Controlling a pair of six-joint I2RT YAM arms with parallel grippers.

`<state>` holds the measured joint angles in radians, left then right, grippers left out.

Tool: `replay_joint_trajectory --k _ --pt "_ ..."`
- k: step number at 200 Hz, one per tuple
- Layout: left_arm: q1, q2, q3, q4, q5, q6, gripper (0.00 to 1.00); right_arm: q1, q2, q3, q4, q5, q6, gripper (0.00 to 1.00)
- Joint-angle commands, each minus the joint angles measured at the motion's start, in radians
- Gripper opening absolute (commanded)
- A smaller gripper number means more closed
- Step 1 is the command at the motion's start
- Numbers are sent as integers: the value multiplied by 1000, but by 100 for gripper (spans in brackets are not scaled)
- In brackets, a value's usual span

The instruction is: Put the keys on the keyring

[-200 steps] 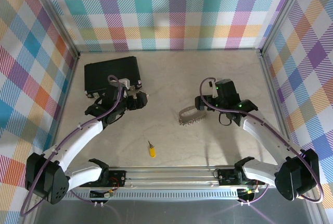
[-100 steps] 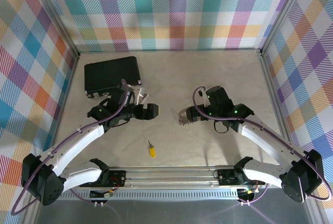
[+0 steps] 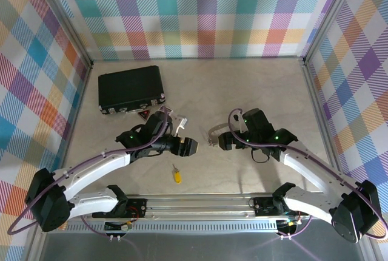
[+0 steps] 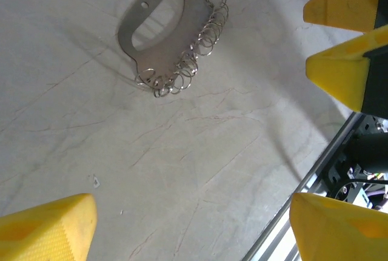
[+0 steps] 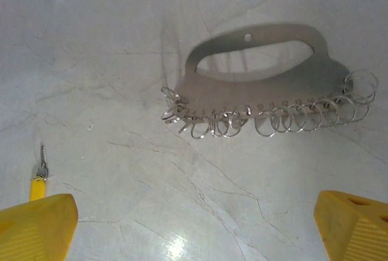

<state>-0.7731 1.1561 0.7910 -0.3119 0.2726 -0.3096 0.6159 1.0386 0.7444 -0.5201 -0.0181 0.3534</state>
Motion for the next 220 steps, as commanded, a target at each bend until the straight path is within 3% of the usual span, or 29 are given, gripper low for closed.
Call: replay_joint_trajectory --k 1,63,137,181,220 --pt "-13 53 -11 96 33 13 81 2 -10 -20 32 -20 23 99" --pt "3 254 47 174 90 111 75 1 -46 -45 43 -32 4 99" --pt "117 461 0 509 247 88 67 1 -59 -21 28 -80 -11 99" --pt "123 547 20 556 294 125 64 1 -79 -22 41 -76 -10 99" --pt "123 612 38 600 315 144 55 1 -67 -17 45 -80 -10 99"
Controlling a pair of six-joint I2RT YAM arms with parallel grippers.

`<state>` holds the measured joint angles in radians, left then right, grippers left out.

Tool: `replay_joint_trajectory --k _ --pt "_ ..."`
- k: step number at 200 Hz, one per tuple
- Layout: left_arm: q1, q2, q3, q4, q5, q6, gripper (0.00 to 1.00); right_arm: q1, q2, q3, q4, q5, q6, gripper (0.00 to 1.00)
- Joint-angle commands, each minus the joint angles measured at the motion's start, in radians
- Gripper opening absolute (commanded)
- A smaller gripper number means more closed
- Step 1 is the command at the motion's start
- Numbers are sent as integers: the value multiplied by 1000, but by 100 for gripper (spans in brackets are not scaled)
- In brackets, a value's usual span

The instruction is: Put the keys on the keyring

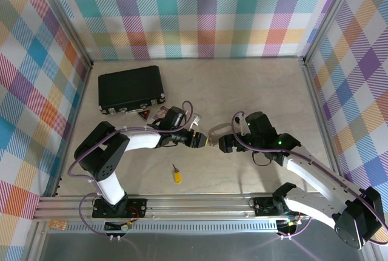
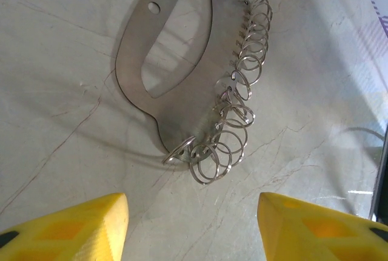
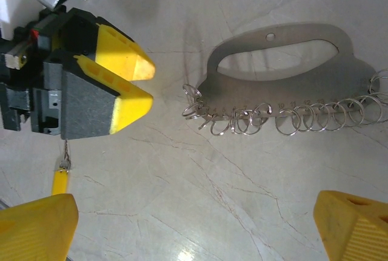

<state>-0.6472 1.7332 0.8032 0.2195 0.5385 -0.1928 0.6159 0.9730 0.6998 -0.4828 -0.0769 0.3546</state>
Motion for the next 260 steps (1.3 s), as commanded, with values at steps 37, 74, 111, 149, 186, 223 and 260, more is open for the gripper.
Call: replay_joint_trajectory --k 37,74,111,149,186,223,260 --pt "-3 87 54 87 84 36 51 1 -6 30 6 -21 -11 99" --pt "-3 106 71 86 88 52 47 1 -8 30 2 -21 -12 99" --pt "-3 128 93 74 86 70 43 1 -6 29 2 -21 -13 99" --pt "-3 141 97 70 93 81 39 1 -6 33 -5 -17 -15 99" --pt "-3 153 99 77 103 80 36 1 -3 37 -4 -17 -15 99" --pt "-2 159 96 78 104 83 34 1 -1 44 -8 -14 -19 99" --pt "-2 162 99 80 112 84 31 1 -2 46 -14 -9 -21 99"
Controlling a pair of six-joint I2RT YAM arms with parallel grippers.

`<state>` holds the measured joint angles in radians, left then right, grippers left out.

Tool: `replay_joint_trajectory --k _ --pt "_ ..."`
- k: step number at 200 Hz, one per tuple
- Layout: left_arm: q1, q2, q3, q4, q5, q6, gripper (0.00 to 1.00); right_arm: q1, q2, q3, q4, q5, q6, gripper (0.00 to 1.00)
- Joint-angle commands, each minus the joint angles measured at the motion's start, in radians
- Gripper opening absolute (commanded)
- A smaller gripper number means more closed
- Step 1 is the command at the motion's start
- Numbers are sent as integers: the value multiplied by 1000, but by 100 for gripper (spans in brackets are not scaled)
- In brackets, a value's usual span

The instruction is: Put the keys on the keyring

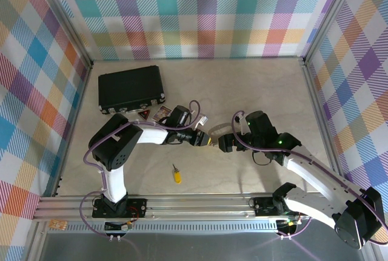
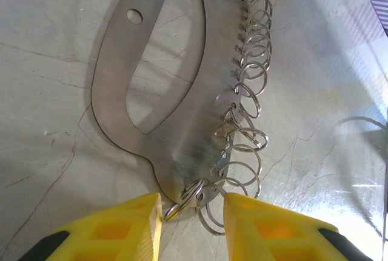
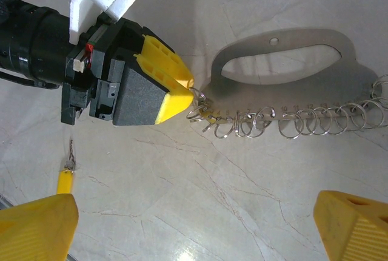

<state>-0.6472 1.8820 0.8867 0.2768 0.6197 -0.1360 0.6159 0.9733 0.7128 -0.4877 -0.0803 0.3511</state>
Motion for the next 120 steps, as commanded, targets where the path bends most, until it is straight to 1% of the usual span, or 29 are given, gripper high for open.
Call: replay_joint_trajectory --k 1,69,120 --pt "-3 13 15 23 31 26 31 1 -2 33 -9 -6 -17 99" --pt "-3 19 16 29 40 27 24 1 -4 36 -13 3 -24 99" --pt "-3 24 14 24 35 33 21 1 -5 45 -24 7 -27 99"
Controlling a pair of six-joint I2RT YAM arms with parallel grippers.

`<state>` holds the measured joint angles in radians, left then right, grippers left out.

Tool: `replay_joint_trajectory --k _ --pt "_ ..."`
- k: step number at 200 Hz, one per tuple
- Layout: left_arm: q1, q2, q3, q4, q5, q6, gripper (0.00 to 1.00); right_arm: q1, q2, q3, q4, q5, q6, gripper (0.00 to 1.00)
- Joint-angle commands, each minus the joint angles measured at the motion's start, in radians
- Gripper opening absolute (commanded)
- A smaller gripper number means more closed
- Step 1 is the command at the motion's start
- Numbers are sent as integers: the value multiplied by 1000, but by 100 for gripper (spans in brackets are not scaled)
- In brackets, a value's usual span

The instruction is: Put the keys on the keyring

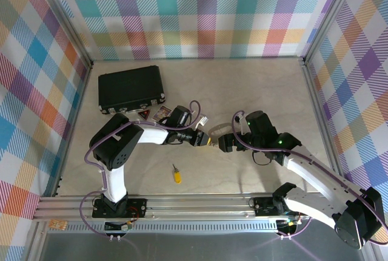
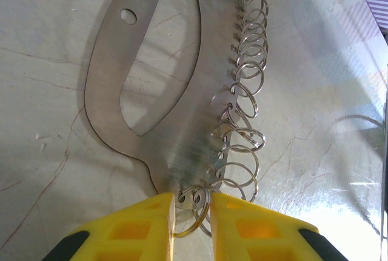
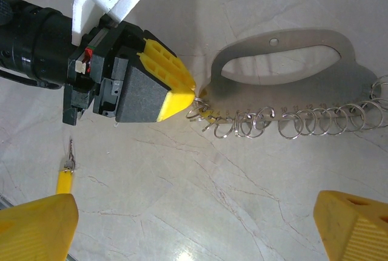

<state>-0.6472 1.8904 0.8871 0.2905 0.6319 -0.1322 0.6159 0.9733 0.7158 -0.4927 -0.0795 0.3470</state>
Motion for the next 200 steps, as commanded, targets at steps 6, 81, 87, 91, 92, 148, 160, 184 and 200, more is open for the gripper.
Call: replay_joint_trajectory --k 6,81,87,91,92,148,160,184,200 --pt "-3 16 14 10 22 29 21 1 -7 44 -21 7 -25 99" --pt "-3 27 15 9 17 41 21 1 -14 64 -45 16 -36 99" --pt "-3 29 15 9 17 41 21 1 -14 67 -48 17 -36 99" --pt "-3 30 15 8 17 42 21 1 -15 68 -50 17 -36 99" --pt "-3 30 15 7 17 41 21 2 -15 68 -48 17 -36 99" --pt "-5 28 13 10 17 47 19 1 -26 76 -58 22 -39 99" --pt "-5 31 13 10 17 46 18 1 -26 81 -63 24 -41 99" --pt "-4 33 13 10 15 46 15 1 -35 85 -70 29 -45 99" --pt "-5 31 11 12 14 49 14 1 -41 84 -75 30 -44 99"
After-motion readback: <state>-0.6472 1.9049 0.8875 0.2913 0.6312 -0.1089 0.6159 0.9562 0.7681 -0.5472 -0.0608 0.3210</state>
